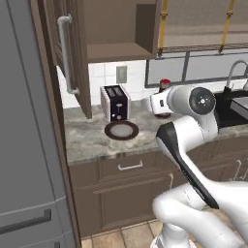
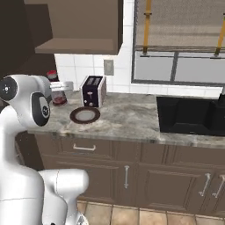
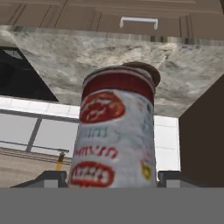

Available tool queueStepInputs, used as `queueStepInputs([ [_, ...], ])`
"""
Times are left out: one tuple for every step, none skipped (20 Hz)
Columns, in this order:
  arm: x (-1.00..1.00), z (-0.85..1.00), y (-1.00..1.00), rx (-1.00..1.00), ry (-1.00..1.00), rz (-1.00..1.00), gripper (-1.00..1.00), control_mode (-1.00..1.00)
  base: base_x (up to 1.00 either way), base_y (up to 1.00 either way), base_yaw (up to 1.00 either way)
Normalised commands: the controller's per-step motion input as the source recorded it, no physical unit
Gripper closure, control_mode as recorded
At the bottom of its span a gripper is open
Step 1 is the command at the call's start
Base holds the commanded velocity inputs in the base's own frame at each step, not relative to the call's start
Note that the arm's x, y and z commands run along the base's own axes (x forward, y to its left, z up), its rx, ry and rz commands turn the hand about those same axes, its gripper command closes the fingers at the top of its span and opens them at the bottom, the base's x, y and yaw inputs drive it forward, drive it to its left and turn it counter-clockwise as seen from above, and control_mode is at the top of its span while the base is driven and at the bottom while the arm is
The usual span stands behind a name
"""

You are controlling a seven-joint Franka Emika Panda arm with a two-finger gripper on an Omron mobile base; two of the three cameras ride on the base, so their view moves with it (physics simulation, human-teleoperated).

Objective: Move the hot dog bun to the plate on the dining table and place the condiment next to that plate. Then navigate to the fridge and take the sausage and place it on the plate as well.

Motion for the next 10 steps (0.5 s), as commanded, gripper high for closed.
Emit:
queueStepInputs([
  [0.0,0.0,0.0,0.0,0.0,0.0,1.0,1.0,-1.0,-0.33,0.0],
  [0.0,0.0,0.0,0.0,0.0,0.0,1.0,1.0,-1.0,-0.29,0.0],
  [0.0,0.0,0.0,0.0,0.0,0.0,1.0,1.0,-1.0,-0.34,0.0],
  [0.0,0.0,0.0,0.0,0.0,0.0,1.0,1.0,-1.0,-0.35,0.0],
  [0.0,0.0,0.0,0.0,0.0,0.0,1.0,1.0,-1.0,-0.37,0.0],
  [0.0,0.0,0.0,0.0,0.0,0.0,1.0,1.0,-1.0,-0.32,0.0],
  [0.0,0.0,0.0,0.0,0.0,0.0,1.0,1.0,-1.0,-0.33,0.0],
  [0.0,0.0,0.0,0.0,0.0,0.0,1.0,1.0,-1.0,-0.38,0.0],
  [0.0,0.0,0.0,0.0,0.0,0.0,1.0,1.0,-1.0,-0.39,0.0],
  [0.0,0.0,0.0,0.0,0.0,0.0,1.0,1.0,-1.0,-0.39,0.01],
])
